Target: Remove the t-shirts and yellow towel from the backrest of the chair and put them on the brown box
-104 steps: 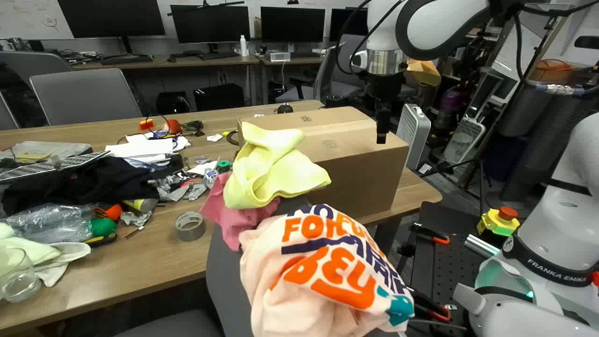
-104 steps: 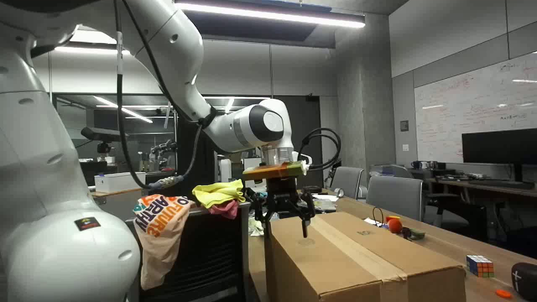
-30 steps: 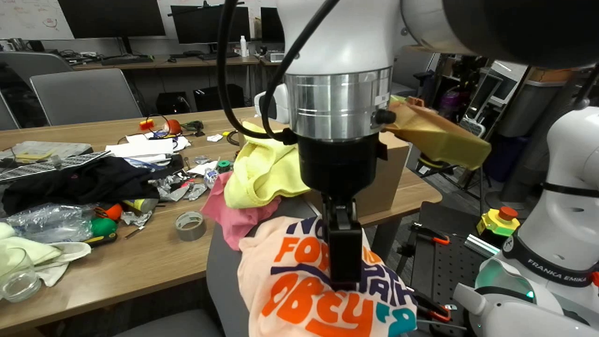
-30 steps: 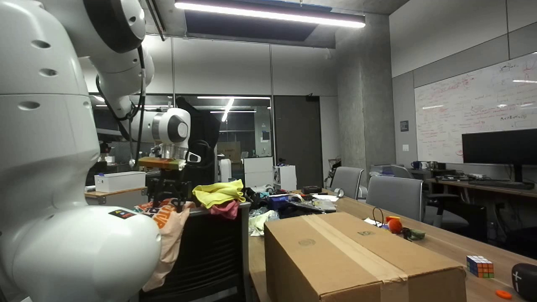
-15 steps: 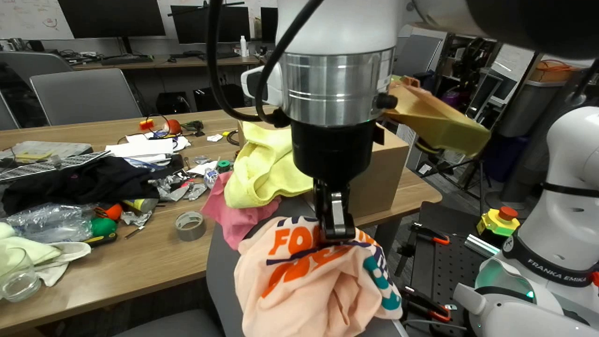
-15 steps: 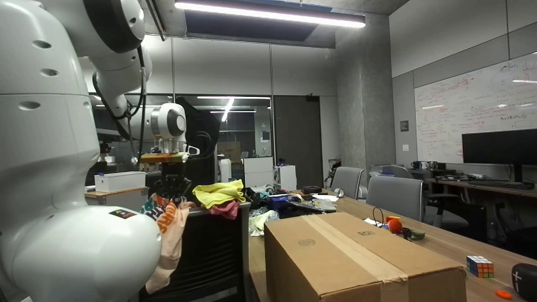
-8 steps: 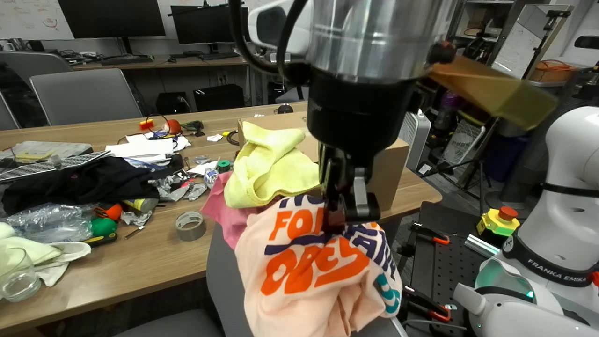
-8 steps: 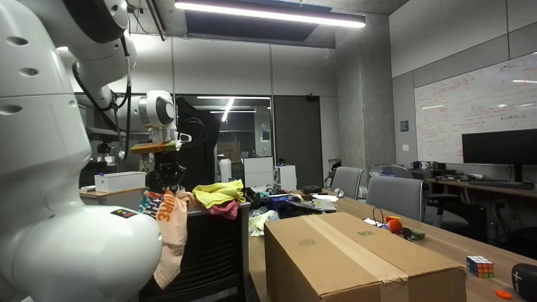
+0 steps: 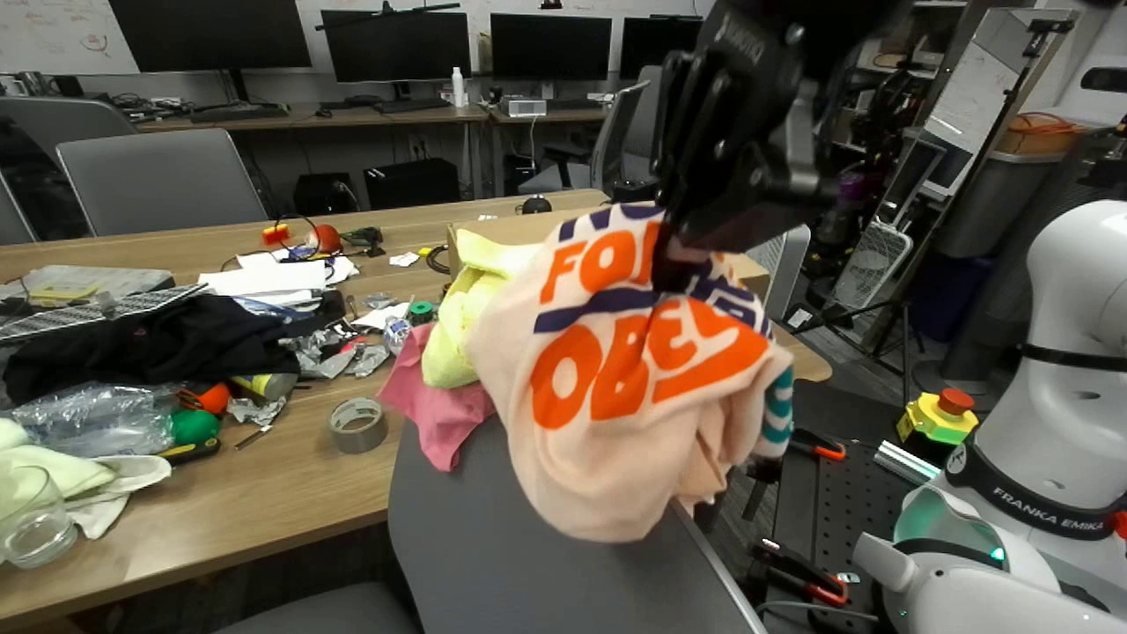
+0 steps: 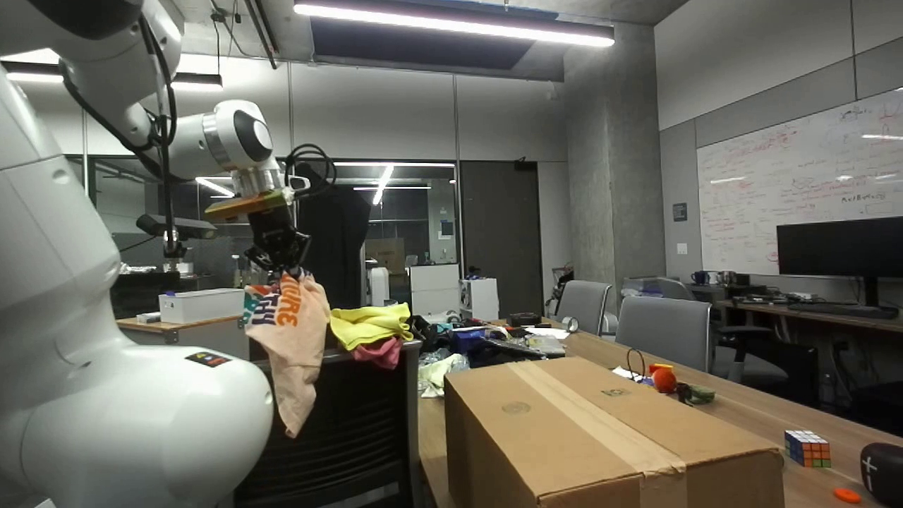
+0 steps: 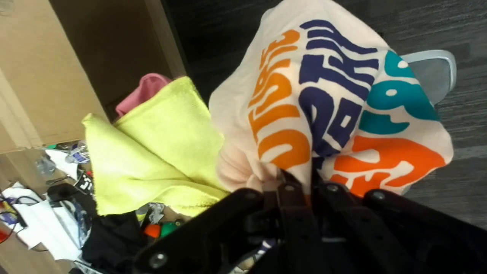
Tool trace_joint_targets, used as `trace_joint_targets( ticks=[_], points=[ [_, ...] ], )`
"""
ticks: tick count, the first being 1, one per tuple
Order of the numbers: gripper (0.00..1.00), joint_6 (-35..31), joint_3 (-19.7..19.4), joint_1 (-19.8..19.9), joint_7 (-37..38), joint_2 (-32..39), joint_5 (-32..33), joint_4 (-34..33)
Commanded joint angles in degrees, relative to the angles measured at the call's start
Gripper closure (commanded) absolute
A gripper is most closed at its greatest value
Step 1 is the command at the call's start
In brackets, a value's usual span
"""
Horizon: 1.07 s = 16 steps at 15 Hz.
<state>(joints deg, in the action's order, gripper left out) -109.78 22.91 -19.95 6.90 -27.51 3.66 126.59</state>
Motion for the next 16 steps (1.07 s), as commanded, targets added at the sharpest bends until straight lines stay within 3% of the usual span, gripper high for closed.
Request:
trace_joint_targets(
  ticks=[1,9,16],
  points=[
    [0.98,5.8,-0.2,0.9,-0.1,-5.4,3.8,-2.7],
    [0.98,15.9,-2.5,3.9,-3.1,-10.5,9.6,-9.3],
    [0.98,15.2,-7.1,11.4,-3.0,-6.2,20.0,-9.2]
  ],
)
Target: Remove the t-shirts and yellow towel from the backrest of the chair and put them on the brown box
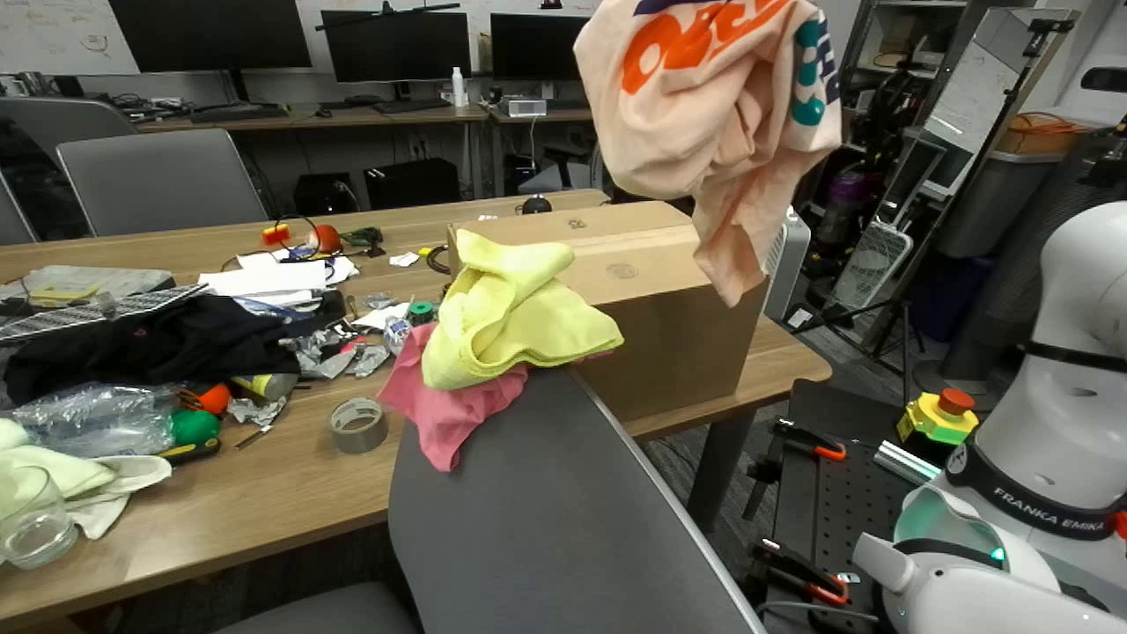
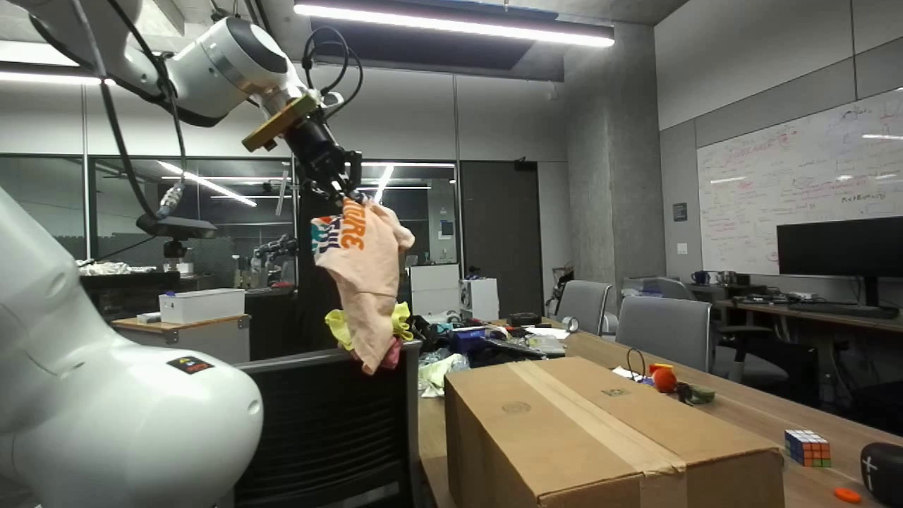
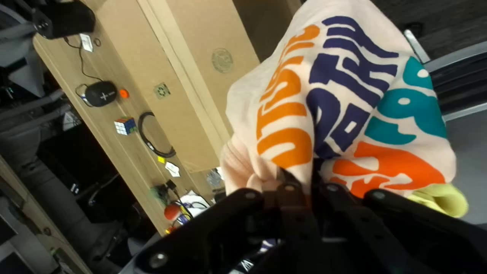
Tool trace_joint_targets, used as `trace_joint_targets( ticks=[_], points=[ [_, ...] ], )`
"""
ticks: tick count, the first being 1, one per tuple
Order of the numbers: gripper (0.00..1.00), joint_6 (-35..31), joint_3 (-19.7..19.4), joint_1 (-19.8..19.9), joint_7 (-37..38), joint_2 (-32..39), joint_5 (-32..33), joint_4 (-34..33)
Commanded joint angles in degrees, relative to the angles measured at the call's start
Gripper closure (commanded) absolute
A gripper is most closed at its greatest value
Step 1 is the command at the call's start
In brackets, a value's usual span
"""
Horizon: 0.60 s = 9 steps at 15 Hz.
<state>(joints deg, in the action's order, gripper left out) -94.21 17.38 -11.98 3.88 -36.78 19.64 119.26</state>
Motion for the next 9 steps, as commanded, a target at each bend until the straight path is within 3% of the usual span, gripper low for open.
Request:
trace_joint_targets(
  ticks=[1,9],
  points=[
    [0.98,-0.1,-2.9,4.7,-0.1,4.2,5.1,-2.5],
    [0.98,1.2,-12.0,12.2,-0.5,13.6,7.4,-9.4]
  ],
)
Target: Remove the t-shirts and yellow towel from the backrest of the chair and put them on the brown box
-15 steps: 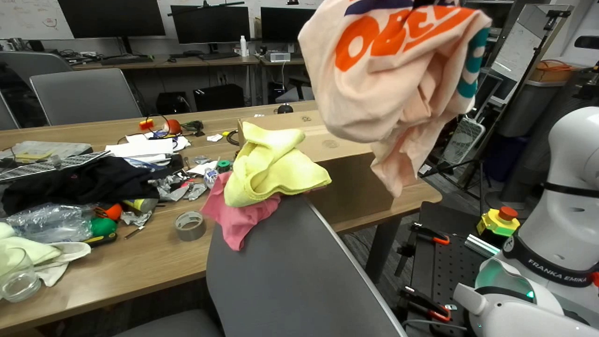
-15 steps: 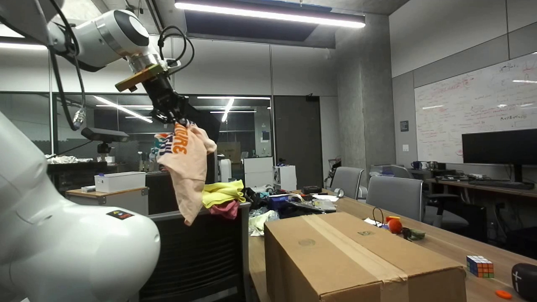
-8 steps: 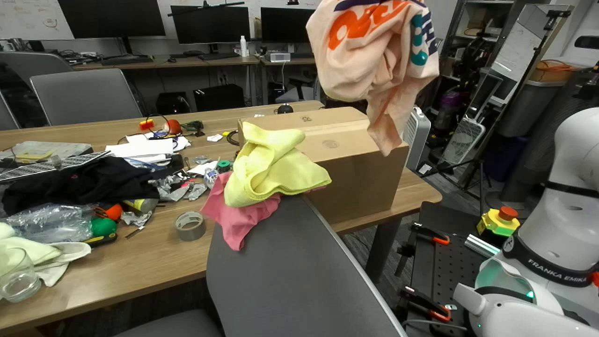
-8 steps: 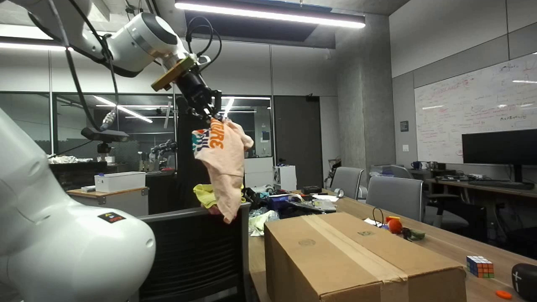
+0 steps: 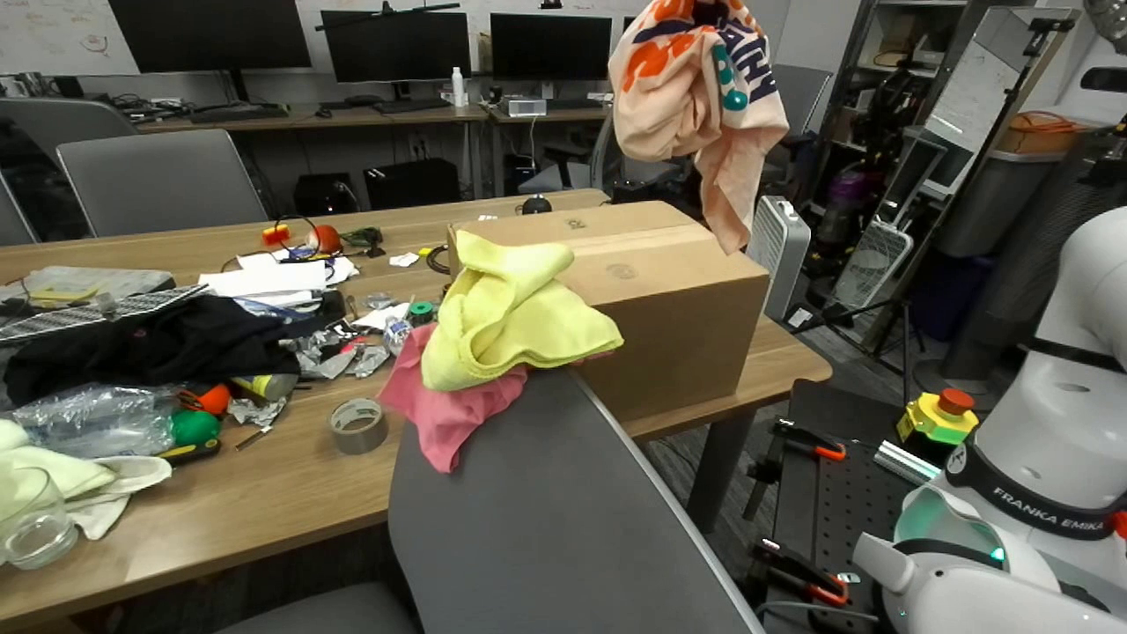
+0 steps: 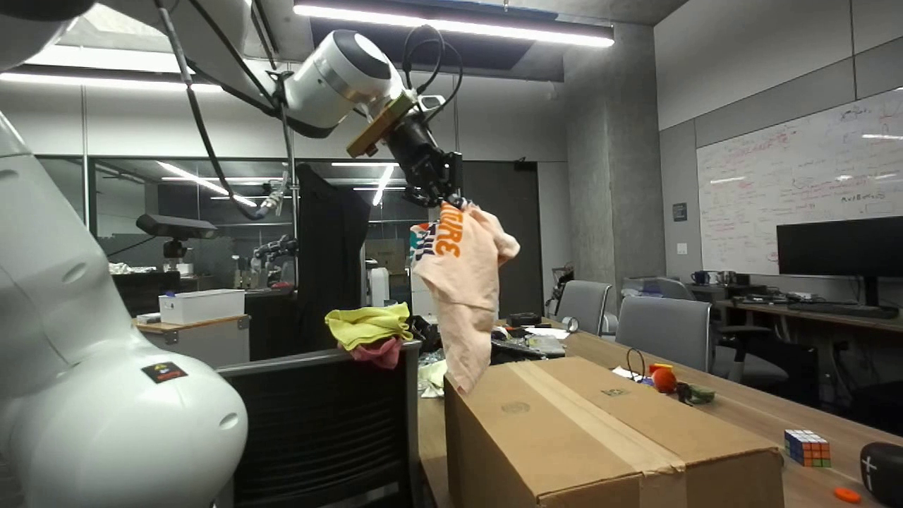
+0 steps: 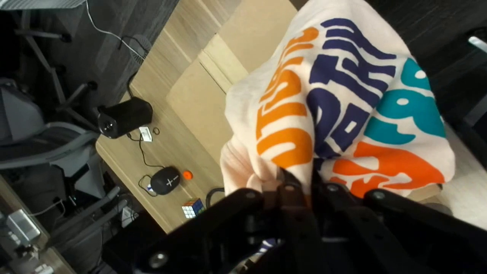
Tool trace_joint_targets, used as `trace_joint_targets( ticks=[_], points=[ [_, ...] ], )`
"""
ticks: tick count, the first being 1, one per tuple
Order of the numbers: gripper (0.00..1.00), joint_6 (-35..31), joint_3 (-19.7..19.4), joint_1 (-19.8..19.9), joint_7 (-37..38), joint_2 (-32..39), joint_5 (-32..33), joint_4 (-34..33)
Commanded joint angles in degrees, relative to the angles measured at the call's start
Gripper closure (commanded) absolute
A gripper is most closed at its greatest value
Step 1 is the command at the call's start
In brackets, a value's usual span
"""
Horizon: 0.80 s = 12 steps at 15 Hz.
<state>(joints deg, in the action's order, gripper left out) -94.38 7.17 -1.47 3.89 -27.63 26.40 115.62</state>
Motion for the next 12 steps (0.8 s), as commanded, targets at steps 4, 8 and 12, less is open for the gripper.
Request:
trace_joint_targets(
  ticks=[4,8,12],
  points=[
    [0.98,2.7,-3.2,2.9,-0.5,10.3,0.5,-11.9],
    [0.98,7.0,-2.8,3.0,-0.3,18.7,1.1,-21.6],
    [0.98,10.2,-3.4,2.9,4.1,27.0,3.5,-31.9]
  ],
)
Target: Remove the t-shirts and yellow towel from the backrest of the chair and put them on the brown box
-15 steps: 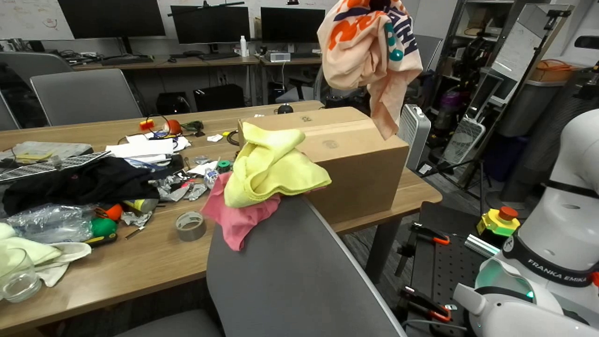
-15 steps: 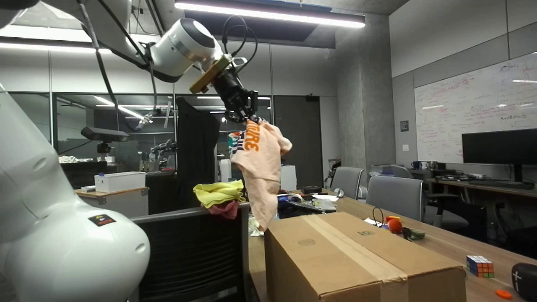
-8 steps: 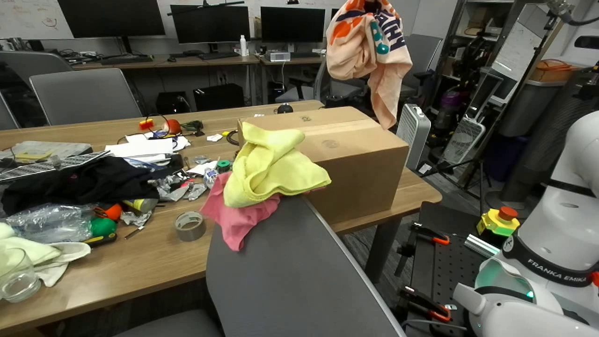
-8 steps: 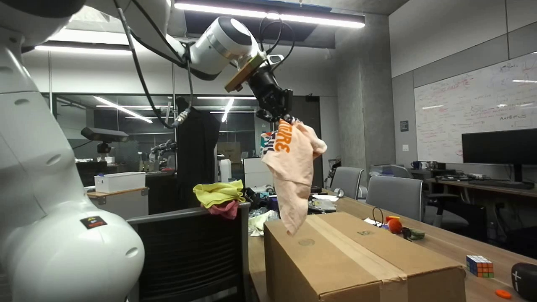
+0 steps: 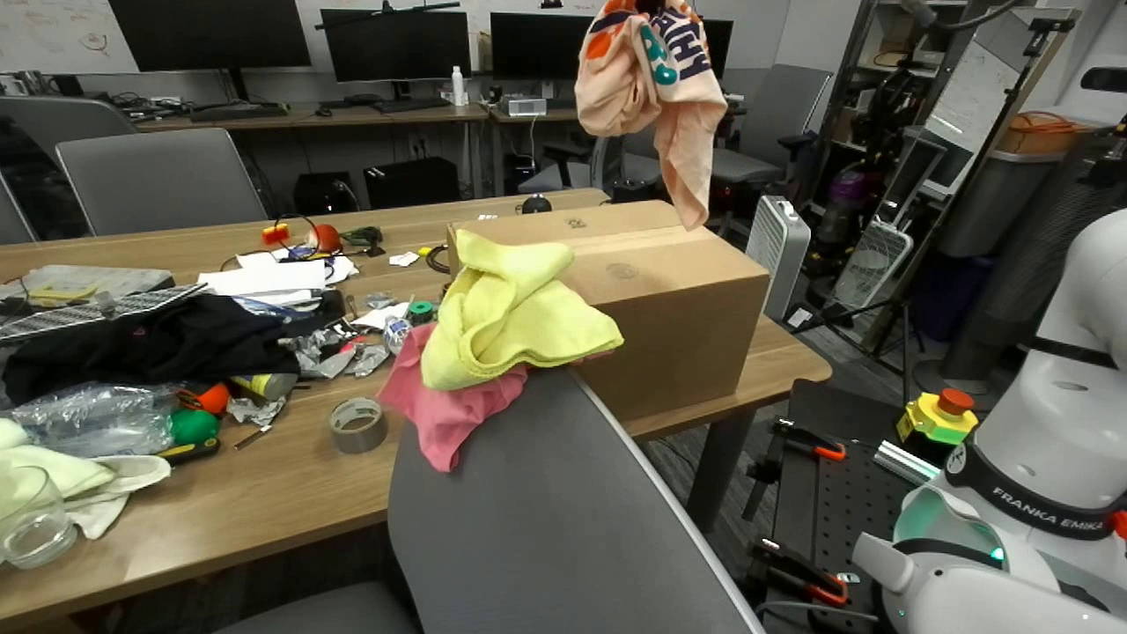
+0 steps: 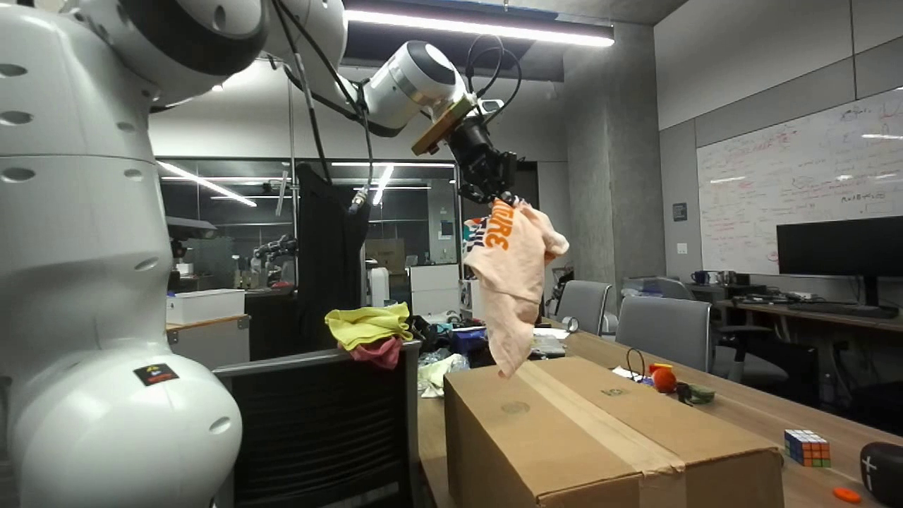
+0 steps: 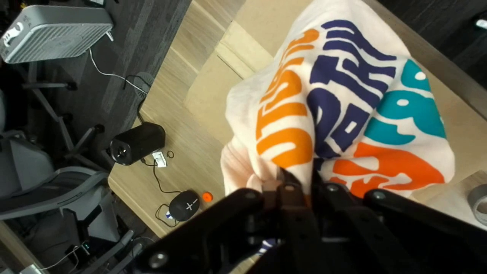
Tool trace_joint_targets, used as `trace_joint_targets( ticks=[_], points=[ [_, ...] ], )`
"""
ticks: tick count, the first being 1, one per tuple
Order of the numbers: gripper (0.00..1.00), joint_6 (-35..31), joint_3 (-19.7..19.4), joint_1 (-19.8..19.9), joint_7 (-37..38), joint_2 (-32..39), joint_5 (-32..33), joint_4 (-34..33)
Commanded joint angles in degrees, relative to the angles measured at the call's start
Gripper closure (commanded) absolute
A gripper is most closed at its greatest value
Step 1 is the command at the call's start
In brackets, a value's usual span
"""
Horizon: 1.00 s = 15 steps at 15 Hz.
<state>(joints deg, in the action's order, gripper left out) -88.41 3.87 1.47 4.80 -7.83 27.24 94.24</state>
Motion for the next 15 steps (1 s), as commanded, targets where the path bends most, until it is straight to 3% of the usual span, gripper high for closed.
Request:
trace_joint_targets(
  ticks=[1,9,10,11,15],
  points=[
    [0.98,4.7,-0.5,0.0,4.9,8.9,3.9,-12.7],
    [0.97,8.1,-4.6,-0.5,12.8,15.7,7.7,-21.4],
    [0.68,8.4,-4.9,-0.5,13.3,16.2,7.4,-22.0],
    [0.67,8.7,-5.2,-0.5,12.9,16.5,7.3,-22.4],
    [0.37,9.0,-5.9,-0.6,11.9,17.2,7.2,-23.2]
  ],
)
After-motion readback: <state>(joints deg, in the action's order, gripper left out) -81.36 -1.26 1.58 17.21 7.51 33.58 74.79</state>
